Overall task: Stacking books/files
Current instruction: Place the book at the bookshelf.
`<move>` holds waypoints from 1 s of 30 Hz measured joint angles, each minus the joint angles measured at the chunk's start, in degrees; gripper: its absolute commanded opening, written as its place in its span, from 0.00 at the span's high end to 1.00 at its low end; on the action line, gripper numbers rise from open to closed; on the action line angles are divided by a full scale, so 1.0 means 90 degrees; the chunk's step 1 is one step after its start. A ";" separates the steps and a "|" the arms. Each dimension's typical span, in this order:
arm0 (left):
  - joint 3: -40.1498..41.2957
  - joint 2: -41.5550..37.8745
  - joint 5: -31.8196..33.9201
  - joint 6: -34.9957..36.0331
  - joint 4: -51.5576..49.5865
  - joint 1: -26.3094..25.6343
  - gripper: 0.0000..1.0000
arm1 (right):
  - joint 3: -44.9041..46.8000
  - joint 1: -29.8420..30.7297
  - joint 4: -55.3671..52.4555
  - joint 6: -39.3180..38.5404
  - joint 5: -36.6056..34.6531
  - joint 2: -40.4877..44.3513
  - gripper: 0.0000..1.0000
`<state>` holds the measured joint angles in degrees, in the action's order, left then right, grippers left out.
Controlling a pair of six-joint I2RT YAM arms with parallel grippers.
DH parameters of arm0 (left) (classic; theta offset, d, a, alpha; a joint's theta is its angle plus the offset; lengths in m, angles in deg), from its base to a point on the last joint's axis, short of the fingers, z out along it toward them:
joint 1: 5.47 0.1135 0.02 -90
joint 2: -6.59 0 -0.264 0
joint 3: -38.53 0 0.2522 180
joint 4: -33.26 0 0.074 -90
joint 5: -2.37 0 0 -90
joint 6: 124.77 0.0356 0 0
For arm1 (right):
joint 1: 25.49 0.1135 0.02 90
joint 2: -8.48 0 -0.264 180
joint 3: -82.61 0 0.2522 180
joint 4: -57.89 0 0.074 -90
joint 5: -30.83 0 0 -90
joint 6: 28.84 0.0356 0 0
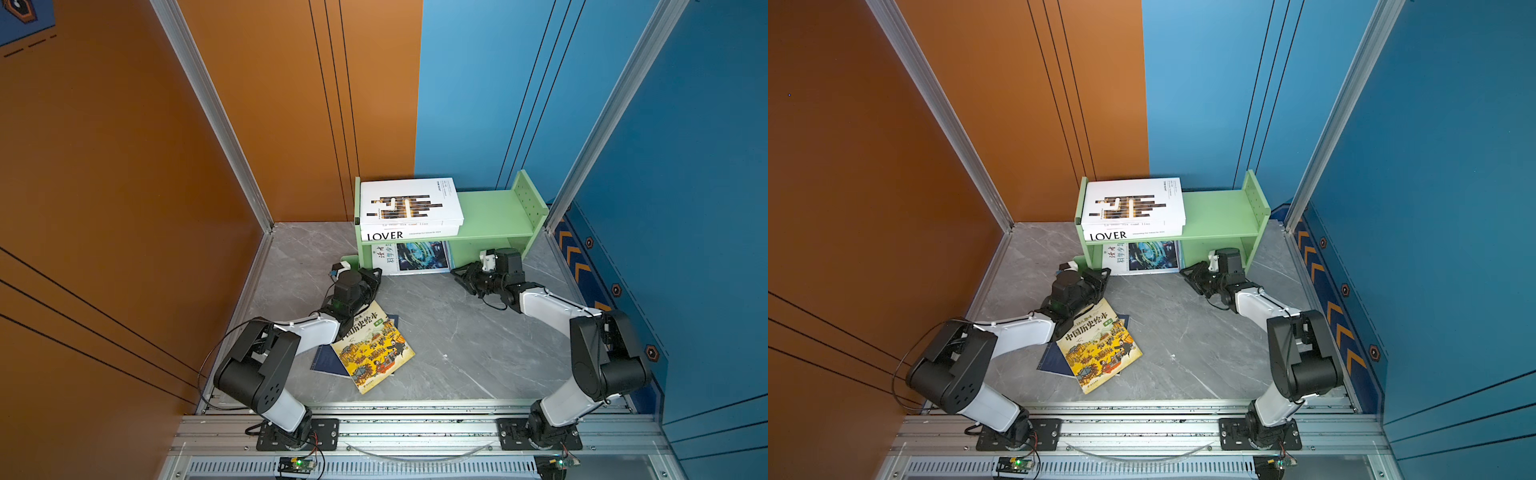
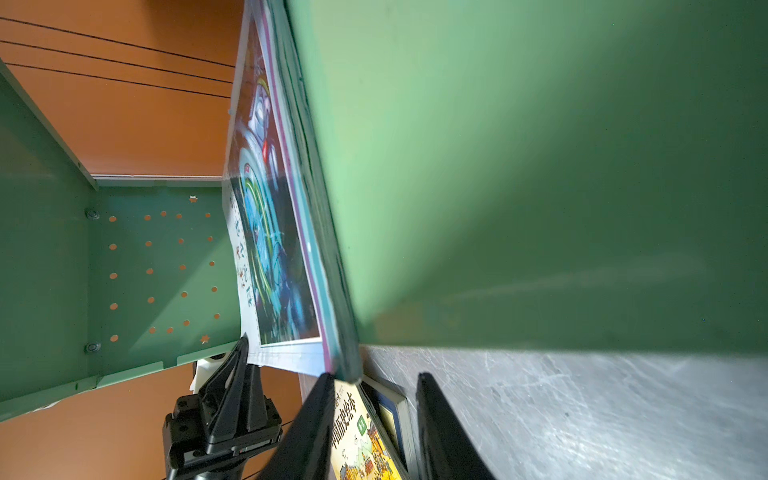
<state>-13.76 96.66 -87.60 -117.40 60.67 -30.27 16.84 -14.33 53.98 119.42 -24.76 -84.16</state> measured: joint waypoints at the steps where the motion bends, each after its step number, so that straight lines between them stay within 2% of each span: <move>1: 0.0002 0.0000 0.0000 -0.0005 0.0017 0.0000 0.68 | 0.0000 0.0000 0.0000 0.0000 0.0000 0.0000 0.65; 5: 0.0005 -0.0078 0.0078 -0.0058 0.0182 0.0000 0.46 | 0.0000 0.0005 0.0000 0.0000 0.0000 0.0000 0.66; 8: 0.0022 -0.0197 0.0155 -0.0056 0.0153 0.0005 0.33 | 0.0000 0.0012 0.0000 0.0000 0.0000 0.0000 0.66; 15: 0.0078 -0.0663 0.0364 -0.0032 -0.0481 0.0005 0.15 | 0.0000 0.0012 0.0000 0.0000 0.0000 0.0000 0.66; 18: 0.0109 -0.0935 0.0464 0.0012 -0.0925 0.0005 0.15 | 0.0000 0.0017 -0.0010 -0.0005 -0.0010 0.0024 0.65; 19: 0.0119 -0.1027 0.0498 0.0032 -0.1052 0.0005 0.09 | 0.0000 0.0019 -0.0032 -0.0017 -0.0022 0.0051 0.65; 21: 0.0141 -0.1256 0.0559 0.0102 -0.1302 0.0005 0.08 | 0.0000 0.0027 -0.0090 -0.0068 -0.0027 0.0138 0.64; 30: 0.0243 -0.2560 0.0544 0.0874 -0.2630 -0.0090 0.06 | 0.0044 0.0308 -0.0483 -0.0661 -0.0340 0.1054 0.55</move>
<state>-11.57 73.62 -82.70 -109.54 37.00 -31.08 17.23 -11.55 49.63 113.48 -27.82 -74.68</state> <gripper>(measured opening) 0.941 0.436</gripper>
